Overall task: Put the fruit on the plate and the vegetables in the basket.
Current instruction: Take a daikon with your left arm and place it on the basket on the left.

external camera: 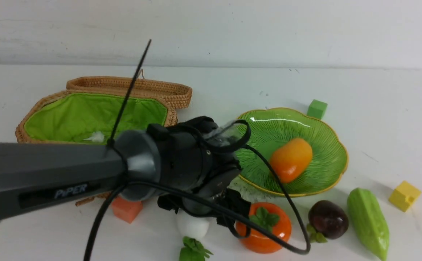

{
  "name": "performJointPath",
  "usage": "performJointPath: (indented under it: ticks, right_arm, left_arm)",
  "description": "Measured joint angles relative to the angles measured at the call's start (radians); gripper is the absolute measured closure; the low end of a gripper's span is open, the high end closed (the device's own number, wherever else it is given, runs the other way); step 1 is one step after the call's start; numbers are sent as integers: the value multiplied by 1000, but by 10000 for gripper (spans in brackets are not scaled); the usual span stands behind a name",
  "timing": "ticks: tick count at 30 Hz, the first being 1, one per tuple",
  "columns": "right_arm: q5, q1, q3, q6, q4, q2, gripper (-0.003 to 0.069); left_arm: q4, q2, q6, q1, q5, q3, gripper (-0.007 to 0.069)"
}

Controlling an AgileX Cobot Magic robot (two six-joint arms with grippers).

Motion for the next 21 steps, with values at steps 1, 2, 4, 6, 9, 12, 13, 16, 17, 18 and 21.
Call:
performJointPath:
  ticks: [1, 2, 4, 6, 9, 12, 13, 16, 17, 18, 21]
  right_arm:
    - [1, 0, 0, 0, 0, 0, 478]
    - [2, 0, 0, 0, 0, 0, 478]
    - [7, 0, 0, 0, 0, 0, 478]
    - [7, 0, 0, 0, 0, 0, 478]
    - [7, 0, 0, 0, 0, 0, 478]
    - [7, 0, 0, 0, 0, 0, 478]
    - [7, 0, 0, 0, 0, 0, 478]
    - [22, 0, 0, 0, -1, 0, 478]
    - [30, 0, 0, 0, -1, 0, 478]
    - [40, 0, 0, 0, -1, 0, 478]
    - [60, 0, 0, 0, -1, 0, 478]
  left_arm:
    - [4, 14, -2, 4, -4, 0, 21]
    - [5, 22, -3, 5, -7, 0, 27]
    - [10, 44, -3, 14, -16, 0, 41]
    - [11, 60, -3, 20, -19, 0, 48]
    - [14, 75, -3, 23, -19, 0, 67]
    - [10, 77, -3, 23, -21, 0, 111]
    - [8, 77, -3, 23, -21, 0, 111]
    - [0, 77, -3, 23, -18, -1, 111]
    - [-1, 77, -2, 23, -14, -2, 111]
    - [-1, 77, -2, 22, -8, -2, 111]
    - [-10, 61, 15, 9, 13, -2, 111]
